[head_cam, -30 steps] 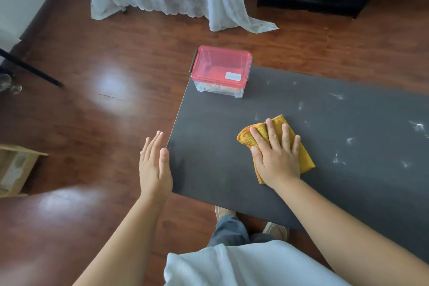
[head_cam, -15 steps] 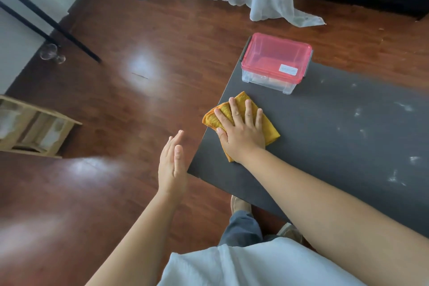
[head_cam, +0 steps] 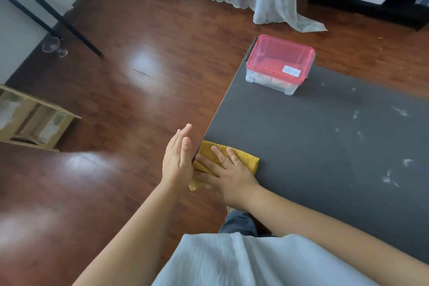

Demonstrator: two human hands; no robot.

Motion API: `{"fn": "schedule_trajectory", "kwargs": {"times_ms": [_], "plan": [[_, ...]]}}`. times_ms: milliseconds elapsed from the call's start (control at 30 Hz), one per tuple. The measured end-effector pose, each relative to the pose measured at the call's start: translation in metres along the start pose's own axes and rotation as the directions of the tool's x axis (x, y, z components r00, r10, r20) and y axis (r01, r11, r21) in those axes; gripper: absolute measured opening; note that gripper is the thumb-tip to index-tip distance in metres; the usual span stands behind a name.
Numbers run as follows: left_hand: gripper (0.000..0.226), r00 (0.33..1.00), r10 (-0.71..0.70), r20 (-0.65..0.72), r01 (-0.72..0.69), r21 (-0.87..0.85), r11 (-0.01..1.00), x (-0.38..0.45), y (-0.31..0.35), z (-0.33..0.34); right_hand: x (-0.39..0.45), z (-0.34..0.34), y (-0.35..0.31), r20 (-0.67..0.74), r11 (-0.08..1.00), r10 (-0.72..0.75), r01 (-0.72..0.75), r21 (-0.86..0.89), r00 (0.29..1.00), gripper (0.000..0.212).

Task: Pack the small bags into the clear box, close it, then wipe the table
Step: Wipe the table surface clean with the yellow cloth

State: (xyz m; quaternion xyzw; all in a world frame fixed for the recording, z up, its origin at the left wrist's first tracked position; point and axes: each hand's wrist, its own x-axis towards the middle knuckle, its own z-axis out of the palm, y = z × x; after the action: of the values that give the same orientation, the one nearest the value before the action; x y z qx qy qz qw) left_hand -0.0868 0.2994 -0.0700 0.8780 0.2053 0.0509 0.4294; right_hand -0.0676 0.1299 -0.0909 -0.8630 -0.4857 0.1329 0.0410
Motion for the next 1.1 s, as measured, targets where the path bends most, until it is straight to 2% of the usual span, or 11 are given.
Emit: {"fn": "schedule_trajectory", "kwargs": {"times_ms": [100, 167, 333, 433, 633, 800, 1100], "plan": [[0.056, 0.997, 0.058, 0.056, -0.062, 0.082, 0.995, -0.001, 0.008, 0.008, -0.038, 0.002, 0.013, -0.07, 1.0, 0.017, -0.018, -0.003, 0.997, 0.048], [0.059, 0.981, 0.136, 0.14, -0.156, 0.15, 0.976, -0.003, 0.016, 0.017, -0.067, 0.006, 0.025, -0.111, 0.999, 0.051, -0.05, 0.011, 0.992, 0.046], [0.051, 0.858, 0.302, 0.414, -0.452, 0.332, 0.828, -0.011, 0.038, 0.051, -0.124, 0.017, 0.049, -0.114, 0.98, 0.195, -0.189, 0.059, 0.974, 0.046], [0.055, 0.793, 0.352, 0.497, -0.554, 0.345, 0.758, -0.013, 0.052, 0.069, -0.133, 0.016, 0.065, -0.11, 0.942, 0.327, -0.315, 0.115, 0.939, 0.047], [0.051, 0.761, 0.387, 0.521, -0.593, 0.318, 0.74, -0.003, 0.073, 0.091, -0.116, 0.0, 0.114, -0.099, 0.864, 0.499, -0.486, 0.129, 0.861, 0.048], [0.059, 0.732, 0.388, 0.56, -0.631, 0.341, 0.697, 0.006, 0.084, 0.104, -0.111, -0.013, 0.175, -0.083, 0.788, 0.615, -0.604, 0.121, 0.784, 0.051], [0.061, 0.698, 0.398, 0.595, -0.667, 0.337, 0.665, 0.014, 0.099, 0.131, -0.089, -0.026, 0.246, -0.084, 0.722, 0.691, -0.678, 0.139, 0.718, 0.049]]}}
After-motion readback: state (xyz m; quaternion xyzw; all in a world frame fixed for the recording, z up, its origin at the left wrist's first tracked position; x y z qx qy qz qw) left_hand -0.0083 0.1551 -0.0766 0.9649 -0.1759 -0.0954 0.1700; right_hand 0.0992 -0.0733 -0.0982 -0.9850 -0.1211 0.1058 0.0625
